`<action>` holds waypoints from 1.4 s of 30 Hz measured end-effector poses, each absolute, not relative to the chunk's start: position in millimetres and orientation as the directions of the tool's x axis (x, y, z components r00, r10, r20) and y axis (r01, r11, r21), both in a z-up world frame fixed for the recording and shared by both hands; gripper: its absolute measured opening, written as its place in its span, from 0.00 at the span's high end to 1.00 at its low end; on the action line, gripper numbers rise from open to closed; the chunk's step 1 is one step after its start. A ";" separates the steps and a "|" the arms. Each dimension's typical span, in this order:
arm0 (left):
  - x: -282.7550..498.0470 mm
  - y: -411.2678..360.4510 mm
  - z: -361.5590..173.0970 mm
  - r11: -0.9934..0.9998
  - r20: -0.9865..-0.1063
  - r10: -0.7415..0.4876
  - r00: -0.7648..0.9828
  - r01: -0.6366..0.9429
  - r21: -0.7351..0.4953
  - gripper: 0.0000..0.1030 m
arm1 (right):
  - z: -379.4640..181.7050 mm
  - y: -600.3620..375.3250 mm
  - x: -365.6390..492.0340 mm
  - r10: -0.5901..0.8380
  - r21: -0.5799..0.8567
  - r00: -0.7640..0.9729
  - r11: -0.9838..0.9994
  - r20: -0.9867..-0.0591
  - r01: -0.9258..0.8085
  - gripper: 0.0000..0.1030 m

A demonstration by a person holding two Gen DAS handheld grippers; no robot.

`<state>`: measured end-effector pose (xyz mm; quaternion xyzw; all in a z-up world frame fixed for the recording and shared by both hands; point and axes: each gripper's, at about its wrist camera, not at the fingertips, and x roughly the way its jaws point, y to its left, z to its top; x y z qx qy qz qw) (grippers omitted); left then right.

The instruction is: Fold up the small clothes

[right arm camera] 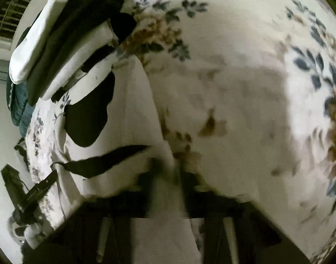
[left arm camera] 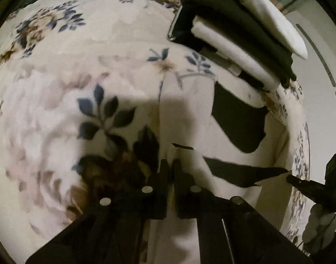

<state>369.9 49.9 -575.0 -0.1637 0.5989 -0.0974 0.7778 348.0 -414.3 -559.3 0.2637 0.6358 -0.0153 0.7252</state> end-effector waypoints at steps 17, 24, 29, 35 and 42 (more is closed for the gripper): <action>360.5 94.4 -578.2 0.827 -0.852 -0.479 0.209 -0.218 -0.518 0.75 | -558.3 -424.9 348.8 0.275 0.327 0.180 0.845 -0.944 0.422 0.90; 294.5 99.4 -571.3 0.773 -0.812 -0.562 0.159 -0.249 -0.583 0.53 | -546.1 -433.9 302.0 0.384 0.408 0.149 0.787 -0.911 0.463 0.55; 264.3 91.4 -587.1 0.749 -0.795 -0.589 0.143 -0.273 -0.604 0.58 | -572.6 -432.8 244.5 0.476 0.431 0.069 0.714 -0.877 0.552 0.55; 258.3 92.4 -586.7 0.772 -0.820 -0.543 0.179 -0.277 -0.572 0.96 | -606.9 -427.5 205.8 0.577 0.524 0.158 0.550 -0.801 0.650 0.67; 265.0 103.9 -593.1 0.810 -0.852 -0.506 0.131 -0.267 -0.522 0.96 | -599.8 -427.8 197.3 0.472 0.473 0.207 0.559 -0.857 0.681 0.94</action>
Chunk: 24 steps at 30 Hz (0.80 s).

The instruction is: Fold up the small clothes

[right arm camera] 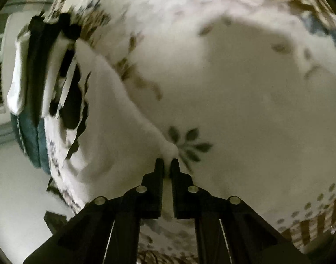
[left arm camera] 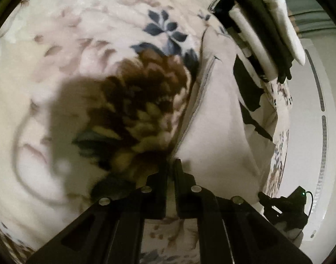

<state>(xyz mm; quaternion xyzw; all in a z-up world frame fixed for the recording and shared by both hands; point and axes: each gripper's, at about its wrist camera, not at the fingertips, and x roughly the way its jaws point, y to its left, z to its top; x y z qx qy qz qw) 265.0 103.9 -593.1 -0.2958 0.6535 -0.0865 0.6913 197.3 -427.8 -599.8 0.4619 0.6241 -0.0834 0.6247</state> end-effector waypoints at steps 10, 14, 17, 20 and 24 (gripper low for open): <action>338.5 82.4 -529.1 0.896 -0.882 -0.424 0.206 -0.049 -0.442 0.38 | -535.0 -421.9 262.6 0.325 0.342 0.123 0.796 -0.938 0.500 0.39; 406.7 50.3 -533.2 0.933 -0.908 -0.359 0.214 0.064 -0.354 0.38 | -521.2 -420.8 325.3 0.234 0.269 0.136 0.883 -0.963 0.386 0.33; 450.6 19.1 -547.5 0.948 -0.933 -0.302 0.197 0.163 -0.273 0.38 | -527.6 -416.7 382.2 0.215 0.250 0.142 0.917 -0.966 0.310 0.27; 479.1 -5.8 -571.2 0.948 -0.955 -0.257 0.152 0.230 -0.218 0.38 | -542.4 -406.3 435.7 0.169 0.195 0.128 0.955 -0.977 0.223 0.27; 497.5 -29.4 -600.4 0.944 -0.974 -0.197 0.111 0.289 -0.158 0.40 | -571.1 -385.7 488.4 0.114 0.122 0.087 0.988 -0.990 0.092 0.27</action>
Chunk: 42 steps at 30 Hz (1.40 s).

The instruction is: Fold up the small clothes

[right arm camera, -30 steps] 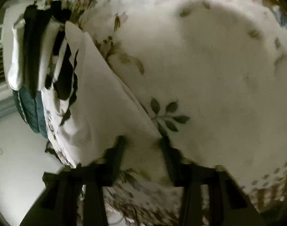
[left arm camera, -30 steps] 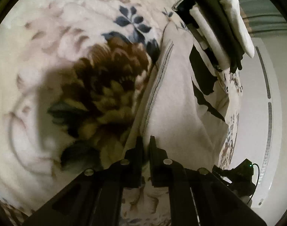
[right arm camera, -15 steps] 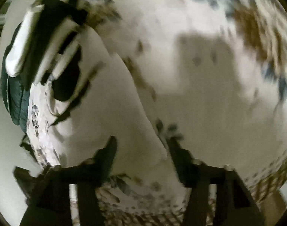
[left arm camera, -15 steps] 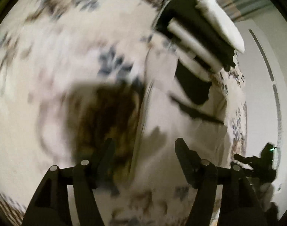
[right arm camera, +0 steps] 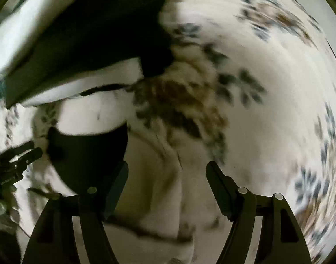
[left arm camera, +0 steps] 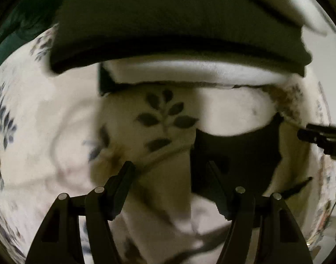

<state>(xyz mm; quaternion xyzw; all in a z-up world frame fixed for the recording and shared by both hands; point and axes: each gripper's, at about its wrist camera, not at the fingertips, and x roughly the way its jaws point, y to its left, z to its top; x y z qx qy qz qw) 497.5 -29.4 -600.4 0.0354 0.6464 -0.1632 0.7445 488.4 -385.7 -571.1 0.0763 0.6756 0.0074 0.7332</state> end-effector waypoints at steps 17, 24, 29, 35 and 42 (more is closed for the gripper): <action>402.2 3.1 -500.8 0.929 -0.887 -0.340 0.312 0.259 -0.265 0.98 | -509.1 -382.3 464.0 0.094 0.097 0.268 0.995 -0.959 -0.004 0.96; 317.1 26.3 -489.8 0.920 -0.874 -0.392 0.287 0.109 -0.377 0.98 | -479.8 -372.4 342.2 0.181 0.207 0.321 0.977 -0.930 0.048 0.96; 271.0 44.6 -523.6 0.902 -0.882 -0.423 0.205 0.000 -0.433 0.95 | -499.5 -374.7 263.5 0.223 0.251 0.243 0.964 -0.944 0.091 0.96; 225.4 68.1 -546.1 0.848 -0.852 -0.506 0.137 -0.102 -0.520 0.87 | -542.1 -382.6 210.8 0.262 0.275 0.126 0.956 -0.957 0.103 0.95; 187.6 109.7 -521.9 0.811 -0.842 -0.512 0.172 -0.227 -0.540 0.43 | -555.8 -402.6 173.2 0.295 0.295 0.020 0.945 -0.955 0.138 0.53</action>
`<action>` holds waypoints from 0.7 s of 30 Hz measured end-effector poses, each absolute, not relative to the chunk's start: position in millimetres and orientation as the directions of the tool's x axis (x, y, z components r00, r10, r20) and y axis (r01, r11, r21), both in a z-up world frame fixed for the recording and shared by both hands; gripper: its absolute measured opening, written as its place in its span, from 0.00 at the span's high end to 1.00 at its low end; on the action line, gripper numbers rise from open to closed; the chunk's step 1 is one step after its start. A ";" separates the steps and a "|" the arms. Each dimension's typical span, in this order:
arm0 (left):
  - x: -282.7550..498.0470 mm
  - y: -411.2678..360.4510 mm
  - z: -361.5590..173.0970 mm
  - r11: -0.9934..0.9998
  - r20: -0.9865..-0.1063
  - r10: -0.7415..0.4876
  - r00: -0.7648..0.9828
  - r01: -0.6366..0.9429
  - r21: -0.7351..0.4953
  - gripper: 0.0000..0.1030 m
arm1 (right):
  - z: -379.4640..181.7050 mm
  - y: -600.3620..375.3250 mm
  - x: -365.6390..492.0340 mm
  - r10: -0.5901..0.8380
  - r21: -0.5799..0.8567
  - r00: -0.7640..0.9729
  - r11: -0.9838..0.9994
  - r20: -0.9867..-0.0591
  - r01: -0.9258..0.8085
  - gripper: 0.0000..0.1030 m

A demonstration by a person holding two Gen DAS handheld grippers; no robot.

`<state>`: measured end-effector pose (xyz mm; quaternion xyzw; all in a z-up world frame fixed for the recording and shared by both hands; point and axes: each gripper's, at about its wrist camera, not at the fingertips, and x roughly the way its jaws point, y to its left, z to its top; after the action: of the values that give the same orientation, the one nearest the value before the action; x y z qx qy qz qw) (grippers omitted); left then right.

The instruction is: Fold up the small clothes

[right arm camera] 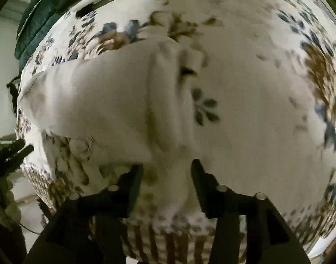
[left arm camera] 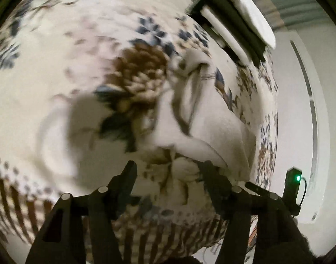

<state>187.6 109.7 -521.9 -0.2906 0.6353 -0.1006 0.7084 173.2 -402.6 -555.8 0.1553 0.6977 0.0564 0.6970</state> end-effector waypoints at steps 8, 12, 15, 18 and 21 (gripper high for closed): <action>267.2 124.8 -513.7 0.744 -0.799 -0.533 0.278 -0.296 -0.599 0.43 | -541.2 -463.9 166.9 0.415 0.443 0.165 0.780 -0.895 0.442 0.50; 305.8 100.1 -541.3 0.731 -0.791 -0.569 0.225 -0.302 -0.612 0.45 | -554.2 -457.0 179.4 0.511 0.540 0.208 0.676 -0.834 0.502 0.50; 308.2 76.0 -547.2 0.765 -0.804 -0.556 0.209 -0.249 -0.594 0.95 | -572.9 -443.0 190.8 0.554 0.556 0.195 0.617 -0.809 0.557 0.50; 294.1 67.0 -527.8 0.777 -0.793 -0.554 0.254 -0.186 -0.602 0.96 | -578.6 -437.7 192.4 0.529 0.536 0.211 0.595 -0.822 0.599 0.94; 270.9 74.3 -506.9 0.751 -0.763 -0.564 0.315 -0.189 -0.633 0.96 | -557.8 -441.8 193.9 0.452 0.525 0.281 0.624 -0.847 0.578 0.94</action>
<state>270.9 74.3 -506.9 -0.3294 0.5715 -0.1267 0.7409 193.9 -441.8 -557.8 0.4308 0.5980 -0.0467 0.6743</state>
